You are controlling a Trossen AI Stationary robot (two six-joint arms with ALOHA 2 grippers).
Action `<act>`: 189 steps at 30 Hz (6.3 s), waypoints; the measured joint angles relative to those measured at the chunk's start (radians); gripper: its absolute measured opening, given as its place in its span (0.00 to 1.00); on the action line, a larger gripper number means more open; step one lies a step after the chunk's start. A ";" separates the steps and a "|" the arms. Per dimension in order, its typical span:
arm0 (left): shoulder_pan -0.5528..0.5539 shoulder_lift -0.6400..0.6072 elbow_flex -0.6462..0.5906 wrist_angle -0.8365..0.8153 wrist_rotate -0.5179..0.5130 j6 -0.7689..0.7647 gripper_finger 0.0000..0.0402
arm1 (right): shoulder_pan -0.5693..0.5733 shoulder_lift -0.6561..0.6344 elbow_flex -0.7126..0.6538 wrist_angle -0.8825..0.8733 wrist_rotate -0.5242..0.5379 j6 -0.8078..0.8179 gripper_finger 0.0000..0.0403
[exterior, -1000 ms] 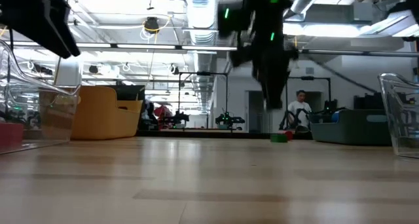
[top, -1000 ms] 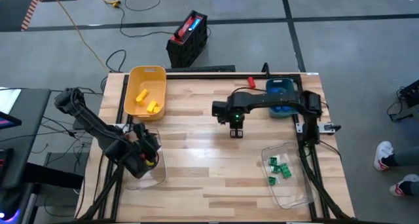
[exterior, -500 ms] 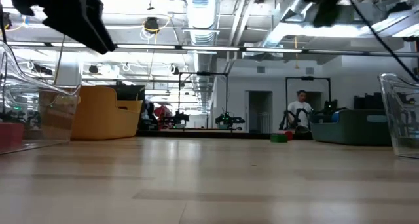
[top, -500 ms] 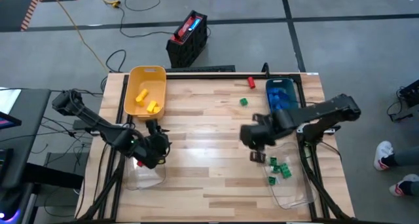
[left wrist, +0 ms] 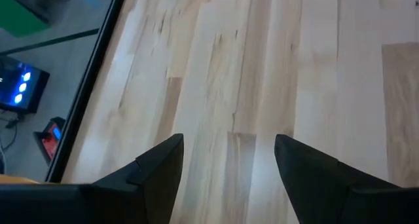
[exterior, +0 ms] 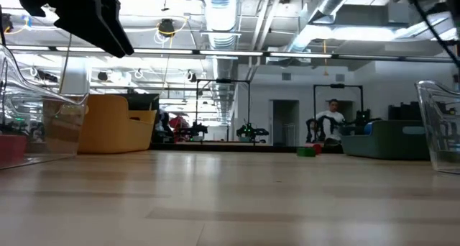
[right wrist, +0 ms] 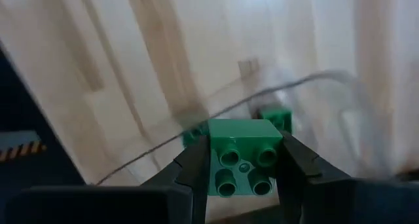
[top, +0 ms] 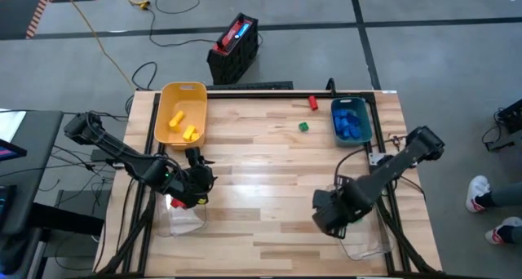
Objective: Sort blocks
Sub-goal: Put the green game piece into the right transparent bin, then put the red wooden block into the left transparent bin
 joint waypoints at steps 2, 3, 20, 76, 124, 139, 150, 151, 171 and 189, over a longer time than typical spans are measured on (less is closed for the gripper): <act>0.000 0.000 0.000 0.000 0.015 -0.002 0.59 | 0.009 0.010 -0.060 0.019 -0.045 0.032 0.32; 0.000 0.000 0.000 0.000 0.034 -0.002 0.59 | 0.013 0.010 -0.094 0.040 -0.064 0.044 0.32; -0.001 0.000 0.000 -0.003 0.105 -0.024 0.59 | 0.061 -0.111 -0.526 0.400 -0.106 0.284 0.42; 0.201 0.003 -0.046 0.289 -0.211 0.472 0.59 | -1.319 0.120 -0.074 0.645 0.114 -0.588 0.59; 0.731 0.003 -0.348 1.331 1.100 0.999 0.59 | -1.219 0.611 0.515 0.259 0.288 -0.416 0.53; 0.731 -0.024 -0.406 1.303 1.100 0.926 0.59 | -1.327 0.647 0.527 0.091 0.344 -0.351 0.53; 0.731 -0.108 -0.406 1.197 1.100 0.900 0.59 | -1.368 0.648 0.426 0.096 0.343 -0.352 0.51; 0.731 -0.109 -0.406 1.197 1.100 0.895 0.59 | -1.368 0.648 0.426 0.097 0.340 -0.354 0.50; 0.731 -0.111 -0.406 1.181 1.074 0.906 0.59 | -1.285 0.583 0.426 0.085 0.181 -0.411 0.44; 0.731 -0.111 -0.405 1.120 1.063 0.875 0.59 | -1.320 0.586 0.281 0.292 0.184 -0.354 0.44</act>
